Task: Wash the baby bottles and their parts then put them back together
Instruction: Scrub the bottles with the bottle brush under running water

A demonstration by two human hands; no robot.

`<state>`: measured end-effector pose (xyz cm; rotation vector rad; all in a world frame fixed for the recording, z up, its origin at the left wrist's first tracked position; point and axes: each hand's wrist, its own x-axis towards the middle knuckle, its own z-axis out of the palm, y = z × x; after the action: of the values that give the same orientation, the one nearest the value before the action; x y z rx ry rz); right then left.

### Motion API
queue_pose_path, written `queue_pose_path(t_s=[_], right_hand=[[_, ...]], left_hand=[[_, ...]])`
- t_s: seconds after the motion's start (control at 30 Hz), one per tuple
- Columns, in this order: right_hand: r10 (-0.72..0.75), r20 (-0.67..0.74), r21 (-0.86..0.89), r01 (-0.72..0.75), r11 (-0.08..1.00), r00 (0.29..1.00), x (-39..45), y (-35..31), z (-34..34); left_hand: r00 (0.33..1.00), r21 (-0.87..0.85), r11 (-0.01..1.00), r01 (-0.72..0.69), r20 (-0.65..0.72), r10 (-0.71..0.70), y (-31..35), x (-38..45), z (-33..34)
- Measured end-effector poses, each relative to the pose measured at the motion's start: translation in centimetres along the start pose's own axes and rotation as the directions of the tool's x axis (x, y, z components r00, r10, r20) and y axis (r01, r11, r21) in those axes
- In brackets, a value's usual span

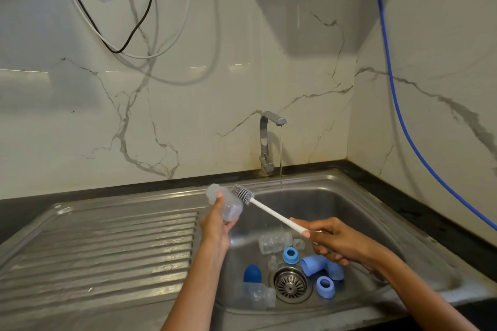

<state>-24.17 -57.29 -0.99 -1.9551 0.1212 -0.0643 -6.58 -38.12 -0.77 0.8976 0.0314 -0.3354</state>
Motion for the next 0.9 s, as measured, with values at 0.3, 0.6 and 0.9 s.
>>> queue_pose_path(t_s=[0.3, 0.6, 0.9], right_hand=[[0.059, -0.016, 0.032, -0.059, 0.998, 0.998, 0.6, -0.5, 0.6], [0.021, -0.082, -0.016, -0.022, 1.000, 0.996, 1.5, -0.1, 0.9], [-0.013, -0.055, -0.078, 0.009, 0.997, 0.998, 1.2, 0.3, 1.4]], left_hand=[[0.994, -0.049, 0.996, 0.078, 0.085, -0.073, -0.5, -0.4, 0.6], [0.975, -0.079, 0.984, 0.158, 0.168, -0.143, -0.9, -1.2, 1.5], [0.996, 0.188, 0.982, 0.002, 0.087, -0.018, -1.2, -0.5, 1.5]])
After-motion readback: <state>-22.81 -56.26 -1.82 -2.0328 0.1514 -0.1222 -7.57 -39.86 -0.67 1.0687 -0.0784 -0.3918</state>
